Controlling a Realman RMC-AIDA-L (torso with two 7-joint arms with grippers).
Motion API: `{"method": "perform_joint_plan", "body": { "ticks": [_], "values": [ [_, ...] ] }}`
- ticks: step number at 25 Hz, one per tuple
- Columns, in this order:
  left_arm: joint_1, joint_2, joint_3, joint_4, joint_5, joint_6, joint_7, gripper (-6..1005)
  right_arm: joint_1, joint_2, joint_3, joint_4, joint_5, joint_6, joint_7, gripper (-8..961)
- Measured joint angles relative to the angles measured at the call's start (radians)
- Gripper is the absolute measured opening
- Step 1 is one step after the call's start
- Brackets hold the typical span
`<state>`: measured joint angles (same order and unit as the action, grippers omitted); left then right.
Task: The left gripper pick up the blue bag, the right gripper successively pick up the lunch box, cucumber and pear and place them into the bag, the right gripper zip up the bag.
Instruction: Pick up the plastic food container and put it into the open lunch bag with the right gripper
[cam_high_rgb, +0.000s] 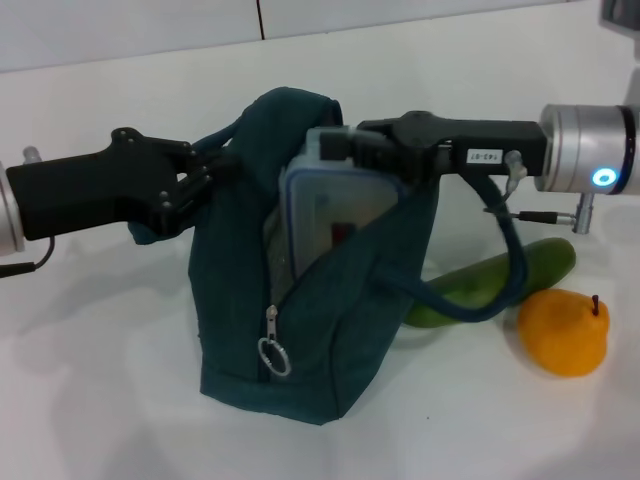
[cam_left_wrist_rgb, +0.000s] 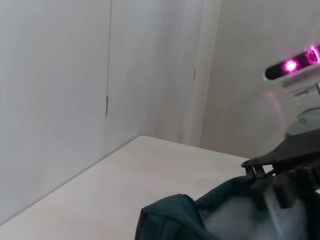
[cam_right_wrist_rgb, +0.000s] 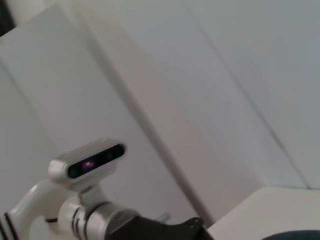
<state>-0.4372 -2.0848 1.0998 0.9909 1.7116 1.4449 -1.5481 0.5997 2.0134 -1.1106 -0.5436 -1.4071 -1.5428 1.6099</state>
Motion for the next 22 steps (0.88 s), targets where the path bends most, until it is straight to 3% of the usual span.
{"method": "perform_joint_plan", "body": {
  "ticks": [8,10,12,18,22],
  "values": [
    [-0.001,-0.001,0.0,-0.016,-0.003,-0.01,0.034,46,-0.012,-0.003,-0.001,-0.057,0.014,-0.002,0.001,270],
    [-0.003,-0.001,0.0,-0.029,-0.003,-0.012,0.053,46,-0.051,-0.008,0.039,-0.128,0.019,-0.015,0.002,274],
    [-0.006,-0.001,0.0,-0.038,-0.003,-0.013,0.061,46,-0.085,-0.022,0.058,-0.189,0.017,-0.025,0.006,309],
    [-0.005,-0.002,0.0,-0.052,-0.002,-0.043,0.071,46,-0.211,-0.095,0.092,-0.419,-0.026,-0.059,0.043,499],
    [-0.002,-0.001,0.0,-0.063,0.001,-0.048,0.079,46,-0.243,-0.099,0.218,-0.546,-0.21,-0.087,0.137,594]
  ]
}}
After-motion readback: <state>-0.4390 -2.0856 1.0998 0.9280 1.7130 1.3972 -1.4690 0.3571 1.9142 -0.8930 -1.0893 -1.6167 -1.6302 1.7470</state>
